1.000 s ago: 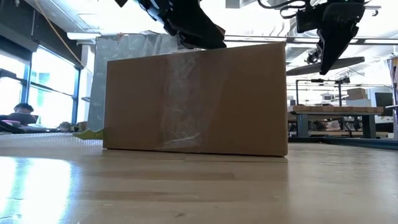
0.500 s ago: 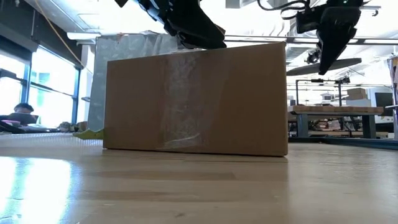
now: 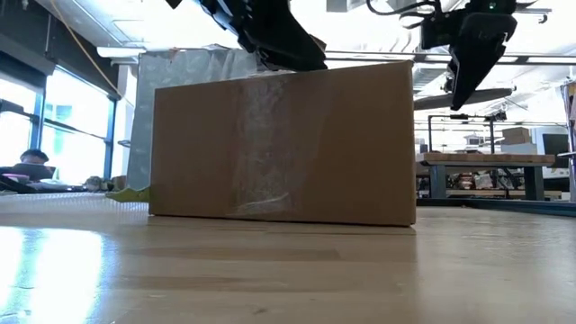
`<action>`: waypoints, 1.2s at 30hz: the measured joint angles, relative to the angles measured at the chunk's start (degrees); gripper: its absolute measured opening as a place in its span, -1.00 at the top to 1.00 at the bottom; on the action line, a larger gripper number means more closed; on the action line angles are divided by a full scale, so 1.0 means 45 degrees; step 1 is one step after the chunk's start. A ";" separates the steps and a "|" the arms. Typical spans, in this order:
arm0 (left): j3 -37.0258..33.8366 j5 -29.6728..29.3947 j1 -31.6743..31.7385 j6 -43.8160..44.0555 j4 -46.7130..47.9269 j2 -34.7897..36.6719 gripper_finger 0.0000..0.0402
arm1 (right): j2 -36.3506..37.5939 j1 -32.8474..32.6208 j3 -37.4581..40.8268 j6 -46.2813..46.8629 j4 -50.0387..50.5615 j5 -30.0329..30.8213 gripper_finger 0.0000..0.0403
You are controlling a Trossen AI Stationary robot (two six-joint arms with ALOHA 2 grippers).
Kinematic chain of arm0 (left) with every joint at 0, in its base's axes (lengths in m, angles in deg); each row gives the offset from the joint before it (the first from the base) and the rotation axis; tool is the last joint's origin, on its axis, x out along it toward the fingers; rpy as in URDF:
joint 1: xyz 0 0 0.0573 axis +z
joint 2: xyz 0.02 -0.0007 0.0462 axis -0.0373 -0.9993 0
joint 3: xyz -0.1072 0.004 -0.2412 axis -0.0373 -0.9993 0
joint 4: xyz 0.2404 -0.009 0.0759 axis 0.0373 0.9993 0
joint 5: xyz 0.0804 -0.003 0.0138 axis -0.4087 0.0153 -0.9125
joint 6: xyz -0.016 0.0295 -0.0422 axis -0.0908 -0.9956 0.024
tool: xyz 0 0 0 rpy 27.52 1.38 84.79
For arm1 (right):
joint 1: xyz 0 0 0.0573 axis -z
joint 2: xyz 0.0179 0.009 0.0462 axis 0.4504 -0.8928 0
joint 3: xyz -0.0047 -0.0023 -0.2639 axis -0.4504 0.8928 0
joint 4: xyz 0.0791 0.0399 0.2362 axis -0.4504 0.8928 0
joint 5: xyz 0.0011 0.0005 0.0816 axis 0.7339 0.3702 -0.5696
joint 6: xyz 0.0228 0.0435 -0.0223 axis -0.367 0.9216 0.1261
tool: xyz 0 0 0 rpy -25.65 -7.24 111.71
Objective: Unpack boxes
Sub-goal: Open the cardboard box using the silver cutter
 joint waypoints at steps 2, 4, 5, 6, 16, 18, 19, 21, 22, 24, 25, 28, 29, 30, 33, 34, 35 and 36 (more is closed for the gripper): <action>0.0000 -0.0543 0.0007 -0.0013 -0.0010 0.0000 0.28 | 0.0000 -0.0021 0.0000 -0.0394 -0.0052 -0.0611 0.43; -0.0005 -0.0983 0.0068 -0.0019 -0.0023 -0.0005 0.28 | 0.0000 -0.0020 0.0000 -0.0723 -0.0026 -0.1028 0.43; -0.0007 -0.1152 0.0096 -0.0017 -0.0012 -0.0005 0.28 | 0.0000 0.0000 0.0000 -0.0870 -0.0042 -0.1210 0.43; -0.0010 -0.1258 0.0120 -0.0019 -0.0016 -0.0005 0.28 | 0.0000 -0.0001 0.0000 -0.0916 -0.0053 -0.1284 0.43; -0.0029 -0.1538 0.0207 0.0078 -0.0295 -0.0015 0.28 | 0.0000 -0.0175 0.0000 -0.1518 0.0078 -0.1596 0.43; -0.0029 -0.1854 0.0204 0.0074 -0.0329 -0.0015 0.28 | 0.0000 -0.0170 0.0000 -0.1716 0.0235 -0.1737 0.43; -0.0029 -0.2022 0.0204 0.0083 -0.0348 -0.0015 0.28 | 0.0000 -0.0170 0.0000 -0.1783 0.0323 -0.1837 0.43; -0.0039 -0.2349 0.0214 0.0104 -0.0371 -0.0015 0.28 | 0.0002 -0.0170 0.0000 -0.1933 0.0551 -0.2031 0.43; -0.0039 -0.2556 0.0214 0.0116 -0.0386 -0.0015 0.28 | 0.0005 -0.0168 0.0000 -0.1977 0.0686 -0.2170 0.43; -0.0041 -0.3069 0.0214 0.0162 -0.0488 -0.0015 0.28 | 0.0005 -0.0155 0.0000 -0.2105 0.1025 -0.2416 0.43; -0.0045 -0.3213 0.0225 0.0259 -0.0553 -0.0015 0.28 | 0.0005 -0.0155 0.0000 -0.2181 0.1193 -0.2530 0.43; 0.0066 -0.3726 0.0279 0.0425 -0.1088 -0.0053 0.28 | 0.0007 -0.0208 -0.0015 -0.2124 0.1117 -0.2520 0.44; 0.0109 -0.3821 0.0272 0.0456 -0.0958 -0.0049 0.28 | -0.0002 -0.0208 -0.0015 -0.2061 0.1156 -0.2425 0.44; 0.0215 -0.3796 0.0215 0.0454 -0.0862 -0.0049 0.28 | -0.0005 -0.0176 -0.0015 -0.2057 0.1165 -0.2392 0.44; 0.0624 -0.2462 -0.0089 0.0307 -0.0577 0.0006 0.28 | 0.0010 -0.0121 -0.0010 -0.1974 0.1185 -0.2120 0.44; 0.0688 -0.1723 -0.0117 0.0099 -0.0385 0.0036 0.28 | 0.0000 -0.0092 -0.0010 -0.1960 0.1166 -0.2091 0.44; 0.0729 -0.1137 -0.0108 -0.0140 -0.0232 0.0048 0.28 | -0.0005 -0.0056 -0.0005 -0.1925 0.1147 -0.2021 0.44; 0.0729 -0.0790 -0.0078 -0.0363 -0.0024 0.0044 0.28 | -0.0001 0.0013 -0.0005 -0.1916 0.1148 -0.2022 0.44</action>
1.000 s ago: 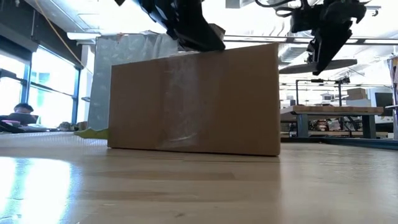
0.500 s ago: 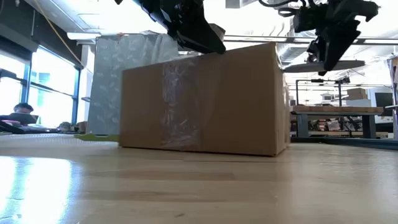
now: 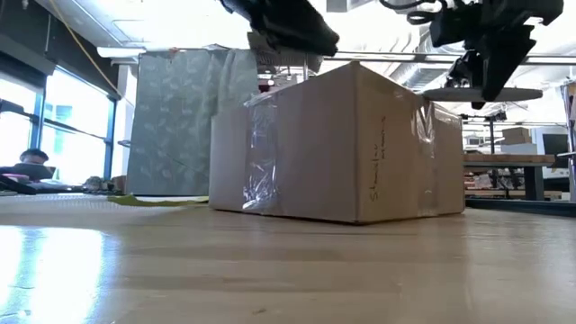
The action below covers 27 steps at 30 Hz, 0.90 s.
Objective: Unpack boxes
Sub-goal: Open the cardboard box using the silver cutter
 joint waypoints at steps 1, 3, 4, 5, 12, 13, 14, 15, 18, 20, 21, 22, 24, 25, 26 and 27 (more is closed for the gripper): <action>-0.0028 0.0028 -0.0044 -0.0149 0.0302 -0.0013 0.28 | 0.0005 0.0053 0.0000 0.0082 0.0036 0.0031 0.44; -0.0053 -0.0564 -0.0146 -0.0438 0.0512 -0.0035 0.28 | 0.0005 0.0079 0.0000 0.0365 0.0126 0.0487 0.44; -0.0041 -0.0968 -0.0227 -0.0607 0.0482 -0.0096 0.28 | 0.0005 0.0084 0.0000 0.0420 0.0193 0.0644 0.44; -0.0022 -0.1295 -0.0269 -0.0774 0.0435 -0.0160 0.28 | 0.0010 0.0108 0.0000 0.0413 0.0271 0.0720 0.44; 0.0015 -0.1865 -0.0368 -0.0759 -0.0535 -0.1044 0.28 | 0.0044 0.0133 -0.0002 0.0859 0.1118 0.0505 0.44; 0.0015 -0.1922 -0.0374 -0.0702 -0.0651 -0.1136 0.28 | 0.0051 0.0131 -0.0055 0.0955 0.1410 0.0505 0.44; 0.0015 -0.1963 -0.0374 -0.0610 -0.0747 -0.1166 0.28 | 0.0067 0.0127 -0.0170 0.1139 0.1759 0.0484 0.44; 0.0015 -0.1975 -0.0374 -0.0502 -0.0800 -0.1171 0.28 | 0.0113 0.0124 -0.0314 0.1337 0.1993 0.0481 0.44; 0.0010 -0.1978 -0.0374 -0.0061 -0.0944 -0.1171 0.28 | 0.0205 0.0137 -0.0719 0.2146 0.2523 0.0587 0.44; -0.0005 -0.1941 -0.0369 0.0160 -0.1159 -0.1187 0.28 | 0.0209 0.0137 -0.0787 0.2933 0.2589 0.0444 0.44; -0.0006 -0.1906 -0.0369 0.0223 -0.1251 -0.1195 0.28 | 0.0202 0.0139 -0.0787 0.3270 0.2616 0.0219 0.44; -0.0010 -0.1828 -0.0363 0.0283 -0.1303 -0.1211 0.28 | 0.0178 0.0137 -0.0787 0.3508 0.2687 0.0014 0.44; -0.0010 -0.1696 -0.0350 0.0452 -0.1556 -0.1338 0.28 | 0.0171 0.0119 -0.0787 0.3871 0.2830 -0.0185 0.44; -0.0010 -0.1679 -0.0350 0.0481 -0.1690 -0.1423 0.28 | 0.0171 0.0089 -0.0787 0.4104 0.2830 -0.0272 0.44; -0.0007 -0.1682 -0.0374 0.0501 -0.1788 -0.1499 0.28 | 0.0171 0.0050 -0.0787 0.4314 0.2854 -0.0383 0.44; -0.0005 -0.1700 -0.0410 0.0535 -0.1896 -0.1582 0.28 | 0.0171 0.0002 -0.0787 0.4537 0.2919 -0.0491 0.44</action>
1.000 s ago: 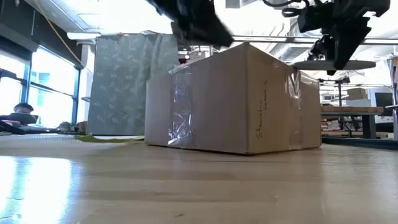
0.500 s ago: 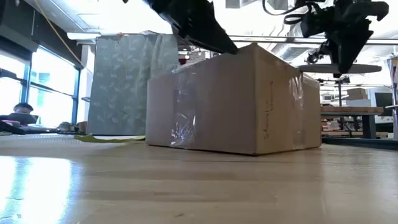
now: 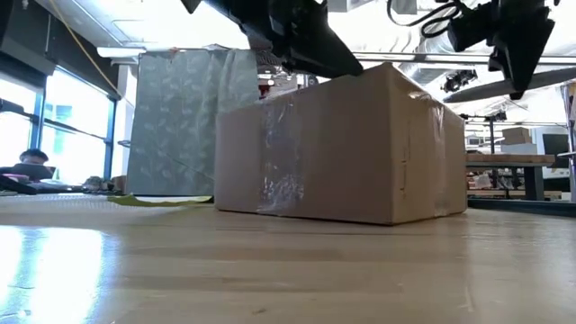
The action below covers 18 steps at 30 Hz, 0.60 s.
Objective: Unpack boxes
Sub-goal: Open the cardboard box using the silver cutter
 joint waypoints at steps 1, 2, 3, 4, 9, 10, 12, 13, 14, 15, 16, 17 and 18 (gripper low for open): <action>0.0001 -0.0013 -0.0009 0.0000 -0.0109 -0.0058 0.28 | 0.0000 -0.0061 0.0000 0.0213 0.0112 -0.0089 0.44; 0.0006 -0.0008 -0.0018 -0.0003 -0.0250 -0.0140 0.28 | 0.0000 -0.0130 0.0000 0.0421 0.0223 -0.0148 0.44; 0.0010 -0.0008 -0.0022 -0.0026 -0.0394 -0.0244 0.28 | 0.0005 -0.0199 0.0000 0.0615 0.0291 -0.0254 0.44; 0.0010 0.0010 -0.0055 -0.0050 -0.0531 -0.0281 0.28 | 0.0005 -0.0283 0.0000 0.0786 0.0292 -0.0345 0.44; 0.0007 0.0053 -0.0087 -0.0060 -0.0933 -0.0361 0.28 | -0.0012 -0.0647 0.0000 0.1363 -0.0189 -0.0331 0.44; -0.0001 0.0061 -0.0090 -0.0061 -0.1015 -0.0366 0.28 | -0.0054 -0.0716 0.0000 0.1426 -0.0310 -0.0327 0.44; -0.0009 0.0090 -0.0090 -0.0060 -0.1103 -0.0386 0.28 | -0.0151 -0.0828 0.0000 0.1463 -0.0446 -0.0319 0.44; -0.0010 0.0098 -0.0090 -0.0060 -0.1201 -0.0426 0.28 | -0.0228 -0.0864 0.0000 0.1513 -0.0468 -0.0320 0.44; -0.0010 0.0102 -0.0090 -0.0057 -0.1291 -0.0442 0.28 | -0.0293 -0.0901 0.0000 0.1653 -0.0467 -0.0316 0.44; -0.0010 0.0112 -0.0090 -0.0048 -0.1341 -0.0443 0.28 | -0.0403 -0.0938 0.0000 0.1704 -0.0463 -0.0306 0.44; -0.0015 0.0128 -0.0090 -0.0007 -0.1369 -0.0443 0.28 | -0.0465 -0.0973 0.0000 0.1716 -0.0449 -0.0294 0.44; -0.0019 0.0138 -0.0090 0.0030 -0.1426 -0.0461 0.28 | -0.0509 -0.1007 0.0000 0.1723 -0.0427 -0.0257 0.44; -0.0019 0.0133 -0.0090 0.0043 -0.1536 -0.0517 0.28 | -0.0551 -0.1047 0.0000 0.1743 -0.0408 -0.0218 0.44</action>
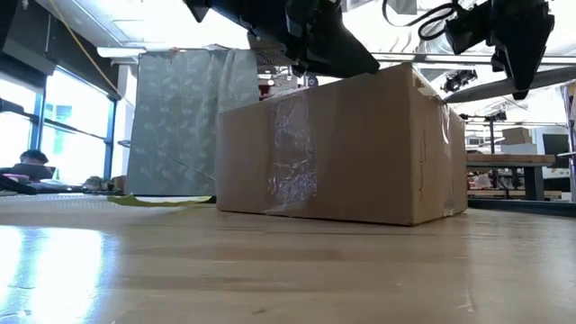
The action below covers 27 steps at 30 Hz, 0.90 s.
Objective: Unpack boxes
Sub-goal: Open the cardboard box using the silver cutter
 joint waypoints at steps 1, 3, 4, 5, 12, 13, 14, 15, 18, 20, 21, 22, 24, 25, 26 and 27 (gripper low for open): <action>0.0000 0.0000 0.0000 0.0005 -0.0111 -0.0024 0.28 | -0.0022 -0.0038 0.0000 0.0026 0.0028 0.0009 0.44; -0.0005 -0.0012 -0.0005 0.0166 -0.0245 -0.0033 0.28 | -0.0032 -0.0143 0.0000 0.0032 0.0004 0.0041 0.44; -0.0005 -0.0033 -0.0001 0.0256 -0.0366 -0.0100 0.28 | -0.0032 -0.0189 0.0000 -0.0002 -0.0037 0.0034 0.44; -0.0005 -0.0045 0.0012 0.0316 -0.0483 -0.0143 0.28 | -0.0032 -0.0245 -0.0005 -0.0025 -0.0069 -0.0073 0.44; 0.0000 -0.0083 0.0073 0.0564 -0.0664 -0.0237 0.28 | -0.0027 -0.0583 -0.0005 0.0330 0.0383 0.0241 0.44; 0.0000 -0.0091 0.0073 0.0572 -0.0715 -0.0237 0.28 | -0.0030 -0.0602 -0.0005 0.0330 0.0320 0.0276 0.44; 0.0000 -0.0092 0.0073 0.0571 -0.0766 -0.0237 0.28 | -0.0032 -0.0600 -0.0005 0.0330 0.0222 0.0325 0.44; -0.0003 -0.0092 0.0073 0.0570 -0.0819 -0.0237 0.28 | -0.0032 -0.0599 -0.0005 0.0334 0.0163 0.0381 0.44; -0.0005 -0.0111 0.0084 0.0577 -0.0958 -0.0248 0.28 | -0.0032 -0.0597 -0.0005 0.0634 0.0207 0.0609 0.44; -0.0005 -0.0107 0.0087 0.0572 -0.0962 -0.0252 0.28 | -0.0032 -0.0583 -0.0005 0.0709 0.0375 0.0846 0.44; -0.0005 -0.0120 0.0083 0.0572 -0.0966 -0.0252 0.28 | -0.0032 -0.0580 -0.0006 0.0709 0.0415 0.0888 0.44; -0.0005 -0.0131 0.0083 0.0580 -0.0984 -0.0252 0.28 | -0.0028 -0.0580 -0.0005 0.0709 0.0405 0.0899 0.44; -0.0005 -0.0131 0.0083 0.0673 -0.1040 -0.0252 0.28 | -0.0032 -0.0579 -0.0005 0.0703 0.0275 0.0908 0.44; -0.0005 -0.0131 0.0083 0.0763 -0.1052 -0.0252 0.28 | -0.0032 -0.0575 -0.0007 0.0698 0.0124 0.0912 0.44; -0.0005 -0.0131 0.0083 0.0812 -0.1061 -0.0252 0.28 | -0.0037 -0.0570 -0.0005 0.0655 0.0081 0.0898 0.44; -0.0005 -0.0136 0.0083 0.0827 -0.1068 -0.0256 0.28 | -0.0081 -0.0575 -0.0010 0.0616 0.0047 0.0898 0.44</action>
